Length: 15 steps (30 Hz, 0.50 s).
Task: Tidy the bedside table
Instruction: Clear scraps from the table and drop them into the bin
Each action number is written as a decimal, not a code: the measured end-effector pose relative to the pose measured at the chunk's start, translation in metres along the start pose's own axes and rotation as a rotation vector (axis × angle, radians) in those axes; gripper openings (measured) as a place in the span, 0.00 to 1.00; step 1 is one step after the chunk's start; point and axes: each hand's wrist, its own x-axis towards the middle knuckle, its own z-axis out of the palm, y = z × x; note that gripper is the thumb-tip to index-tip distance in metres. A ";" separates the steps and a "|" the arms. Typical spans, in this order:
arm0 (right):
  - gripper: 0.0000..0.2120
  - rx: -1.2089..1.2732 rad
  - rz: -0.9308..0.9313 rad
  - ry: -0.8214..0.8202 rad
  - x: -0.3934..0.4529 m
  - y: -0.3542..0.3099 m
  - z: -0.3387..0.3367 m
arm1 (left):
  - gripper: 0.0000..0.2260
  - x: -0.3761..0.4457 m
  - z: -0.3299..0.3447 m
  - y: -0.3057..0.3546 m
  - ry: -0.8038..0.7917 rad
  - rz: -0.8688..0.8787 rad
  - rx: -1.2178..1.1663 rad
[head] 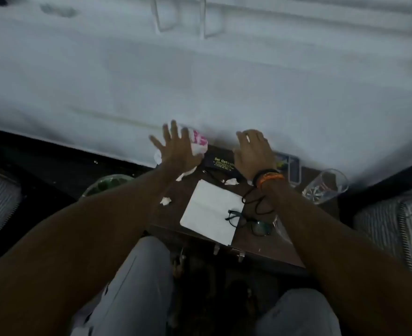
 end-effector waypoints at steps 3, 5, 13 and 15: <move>0.16 0.052 0.042 -0.052 0.000 -0.013 -0.001 | 0.47 -0.003 0.000 -0.023 -0.223 -0.190 -0.103; 0.15 0.085 0.096 -0.078 0.002 -0.026 -0.001 | 0.44 0.003 0.006 -0.040 -0.286 -0.224 -0.163; 0.16 0.165 0.152 -0.131 0.004 -0.057 0.008 | 0.08 -0.003 0.007 -0.067 -0.059 -0.063 -0.360; 0.16 0.169 0.149 -0.105 0.005 -0.064 0.007 | 0.06 -0.007 -0.002 -0.078 -0.039 -0.073 -0.404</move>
